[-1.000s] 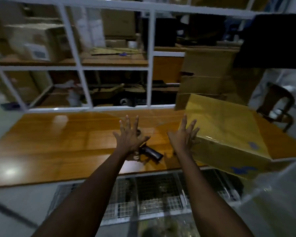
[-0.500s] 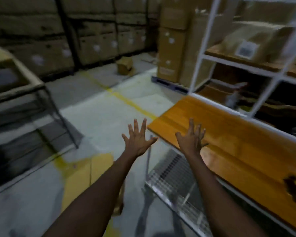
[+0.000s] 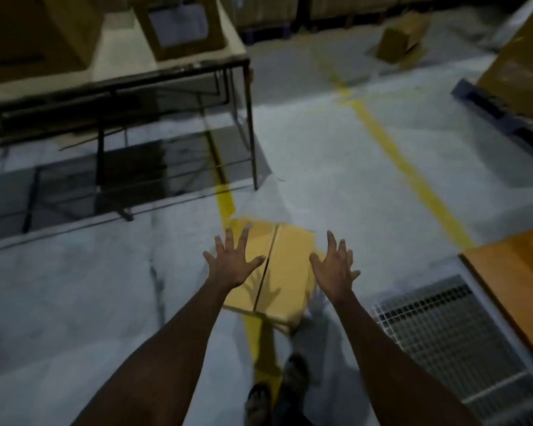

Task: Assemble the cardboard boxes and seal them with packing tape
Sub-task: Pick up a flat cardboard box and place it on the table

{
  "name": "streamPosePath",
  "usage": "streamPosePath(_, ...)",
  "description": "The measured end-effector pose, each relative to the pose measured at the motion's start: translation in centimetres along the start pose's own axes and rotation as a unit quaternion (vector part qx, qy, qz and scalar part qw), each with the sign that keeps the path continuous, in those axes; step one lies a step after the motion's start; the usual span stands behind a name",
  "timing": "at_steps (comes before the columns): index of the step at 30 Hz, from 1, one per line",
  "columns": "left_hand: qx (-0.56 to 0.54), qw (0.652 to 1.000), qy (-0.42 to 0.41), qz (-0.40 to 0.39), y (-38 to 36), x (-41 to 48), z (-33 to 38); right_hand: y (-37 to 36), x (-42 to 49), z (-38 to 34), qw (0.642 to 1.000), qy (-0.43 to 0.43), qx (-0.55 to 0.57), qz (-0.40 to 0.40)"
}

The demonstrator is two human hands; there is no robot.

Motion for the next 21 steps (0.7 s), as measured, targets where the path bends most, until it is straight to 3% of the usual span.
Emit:
streamPosePath(5,0.017,0.999,0.042,-0.020,-7.5,4.9,-5.4,-11.7,4.1,3.0,0.996,-0.016,-0.036,-0.083)
streamPosePath(10,0.019,0.997,0.039,-0.065,-19.2,11.4,-9.2,-22.7,9.0,8.7,0.989,-0.066,-0.063,-0.112)
streamPosePath(16,0.065,0.994,0.013,-0.088,-33.1,19.9,-13.2,-34.7,16.4,13.0,0.993,-0.067,-0.021,-0.098)
streamPosePath(21,0.041,0.998,0.036,-0.033,-38.7,26.8,-16.5,-41.5,20.5,14.1,0.994,-0.095,-0.002,-0.056)
Point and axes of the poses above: each hand's wrist, its own x-axis towards the middle knuckle, its own y-axis out of the back of the hand, z = x × y, the point moved 5 cm from there along x, towards the middle knuckle, and after that the axes turned 6 degrees about z, right-handed, at the moved point
